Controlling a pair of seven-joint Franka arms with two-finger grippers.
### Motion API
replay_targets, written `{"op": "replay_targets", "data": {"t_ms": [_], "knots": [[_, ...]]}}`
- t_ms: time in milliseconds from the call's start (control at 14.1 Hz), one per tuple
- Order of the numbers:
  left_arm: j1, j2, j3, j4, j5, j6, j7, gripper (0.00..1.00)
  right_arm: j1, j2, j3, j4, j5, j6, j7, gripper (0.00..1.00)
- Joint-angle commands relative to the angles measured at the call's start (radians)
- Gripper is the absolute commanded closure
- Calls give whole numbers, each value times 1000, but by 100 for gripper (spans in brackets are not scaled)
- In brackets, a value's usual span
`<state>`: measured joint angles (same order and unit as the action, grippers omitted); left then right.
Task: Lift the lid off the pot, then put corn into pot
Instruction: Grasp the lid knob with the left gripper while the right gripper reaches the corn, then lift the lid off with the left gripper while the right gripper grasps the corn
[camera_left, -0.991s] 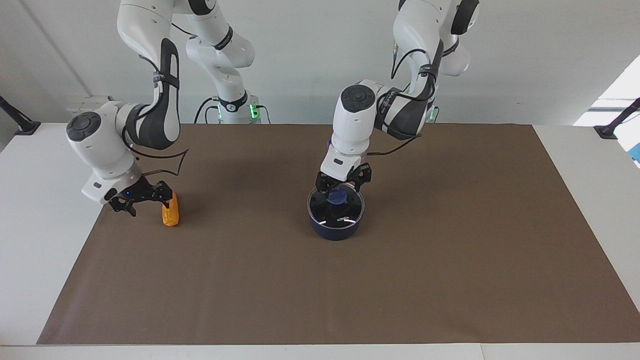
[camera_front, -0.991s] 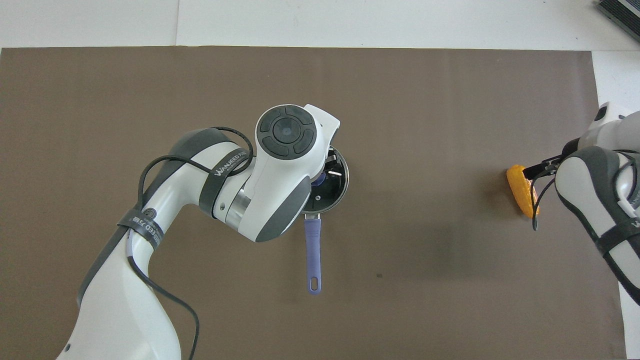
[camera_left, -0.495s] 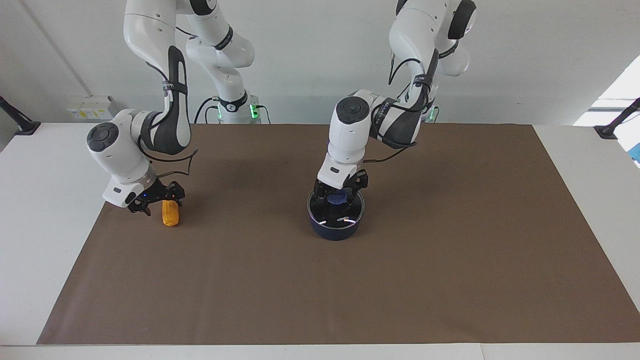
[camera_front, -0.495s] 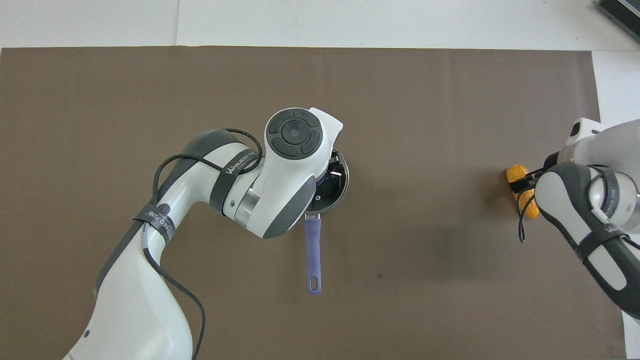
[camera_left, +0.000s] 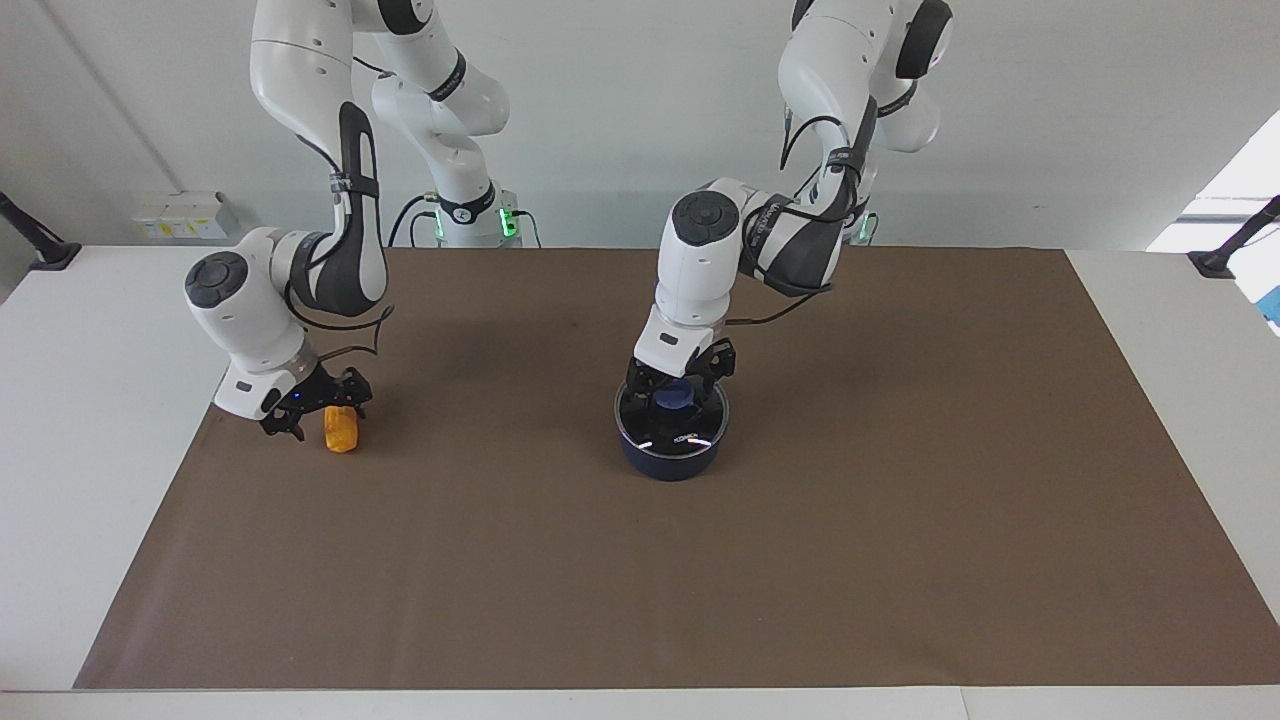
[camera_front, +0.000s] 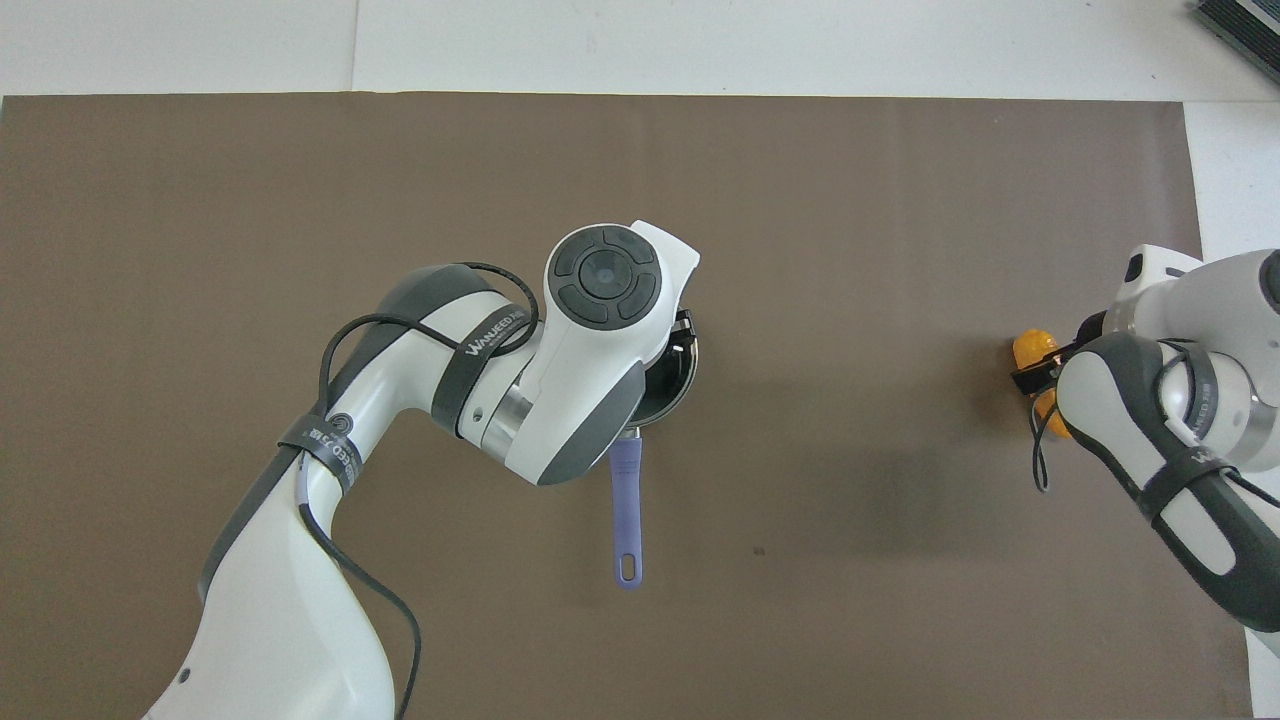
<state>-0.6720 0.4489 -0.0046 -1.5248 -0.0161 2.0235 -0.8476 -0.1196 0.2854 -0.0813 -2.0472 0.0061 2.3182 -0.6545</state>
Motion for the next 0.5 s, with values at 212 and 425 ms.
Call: {"op": "replay_targets", "data": {"t_ms": [212, 425], "knots": [[-18, 11, 17, 18, 15, 4, -18, 39, -5, 3, 3, -13, -9, 43, -5, 31], [-18, 11, 17, 20, 15, 4, -24, 70, -5, 8, 2, -7, -9, 52, 4, 86]]}}
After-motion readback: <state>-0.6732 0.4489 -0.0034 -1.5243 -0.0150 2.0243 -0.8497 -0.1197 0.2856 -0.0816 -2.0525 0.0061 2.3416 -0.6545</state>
